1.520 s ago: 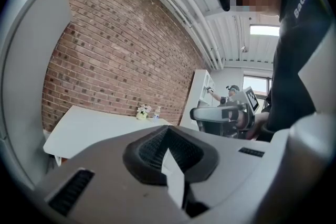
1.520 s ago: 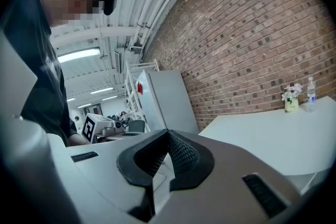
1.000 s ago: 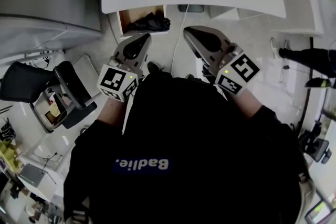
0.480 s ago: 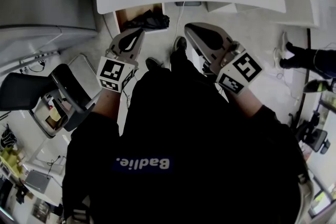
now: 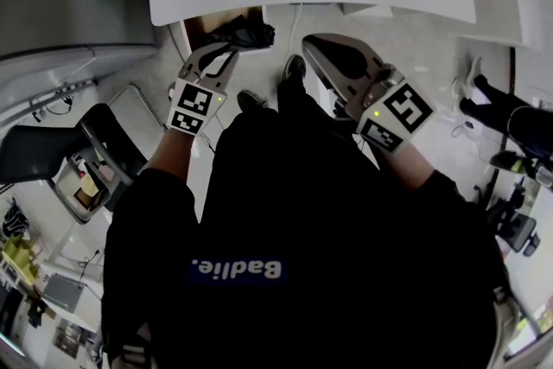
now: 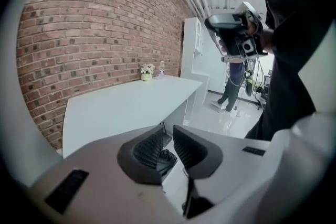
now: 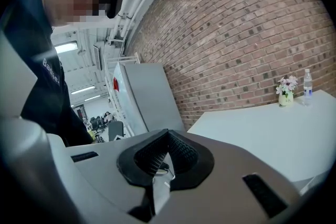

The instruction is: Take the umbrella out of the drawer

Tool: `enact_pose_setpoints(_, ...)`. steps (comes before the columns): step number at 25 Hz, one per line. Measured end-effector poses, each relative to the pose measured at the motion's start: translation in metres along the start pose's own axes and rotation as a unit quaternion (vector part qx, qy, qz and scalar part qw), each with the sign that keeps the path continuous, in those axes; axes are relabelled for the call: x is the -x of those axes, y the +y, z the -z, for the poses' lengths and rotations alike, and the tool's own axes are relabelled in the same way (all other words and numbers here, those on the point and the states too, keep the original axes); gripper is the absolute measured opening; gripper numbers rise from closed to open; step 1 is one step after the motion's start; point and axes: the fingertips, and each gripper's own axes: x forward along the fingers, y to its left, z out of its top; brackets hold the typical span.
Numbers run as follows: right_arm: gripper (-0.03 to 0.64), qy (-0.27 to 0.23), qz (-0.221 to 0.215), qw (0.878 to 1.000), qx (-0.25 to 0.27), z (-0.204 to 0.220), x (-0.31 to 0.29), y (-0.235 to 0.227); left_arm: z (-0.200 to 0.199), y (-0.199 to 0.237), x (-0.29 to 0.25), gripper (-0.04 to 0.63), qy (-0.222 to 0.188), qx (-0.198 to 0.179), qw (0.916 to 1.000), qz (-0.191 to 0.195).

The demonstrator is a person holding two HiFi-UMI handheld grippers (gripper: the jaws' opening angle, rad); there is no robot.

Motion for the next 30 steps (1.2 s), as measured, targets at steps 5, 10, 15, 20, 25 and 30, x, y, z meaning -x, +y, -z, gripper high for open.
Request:
enact_pose_setpoints(5, 0.026, 0.007, 0.010, 1.000, -0.011, 0.008, 0.003, -0.015, 0.043, 0.005, -0.031, 0.088, 0.070, -0.038, 0.9965, 0.023)
enact_pose_setpoints(10, 0.026, 0.021, 0.025, 0.999, -0.021, 0.028, 0.003, -0.028, 0.096, 0.015, -0.062, 0.115, 0.126, -0.058, 0.9893, 0.046)
enact_pose_setpoints(15, 0.026, 0.037, 0.037, 0.998, -0.030, 0.044, 0.008, -0.038, 0.140, 0.023, -0.088, 0.137, 0.176, -0.089, 0.9787, 0.055)
enact_pose_setpoints(20, 0.026, 0.049, 0.045, 0.997, -0.033, 0.048, 0.011, -0.046, 0.171, 0.031, -0.112, 0.153, 0.209, -0.127, 0.9673, 0.068)
enact_pose_setpoints(25, 0.026, 0.062, 0.056, 0.996, -0.042, 0.059, 0.015, -0.053, 0.200, 0.033, -0.131, 0.175, 0.248, -0.174, 0.9487, 0.090)
enact_pose_setpoints(30, 0.026, 0.074, 0.072, 0.993, -0.053, 0.071, 0.021, -0.060, 0.227, 0.039, -0.147, 0.206, 0.281, -0.203, 0.9321, 0.104)
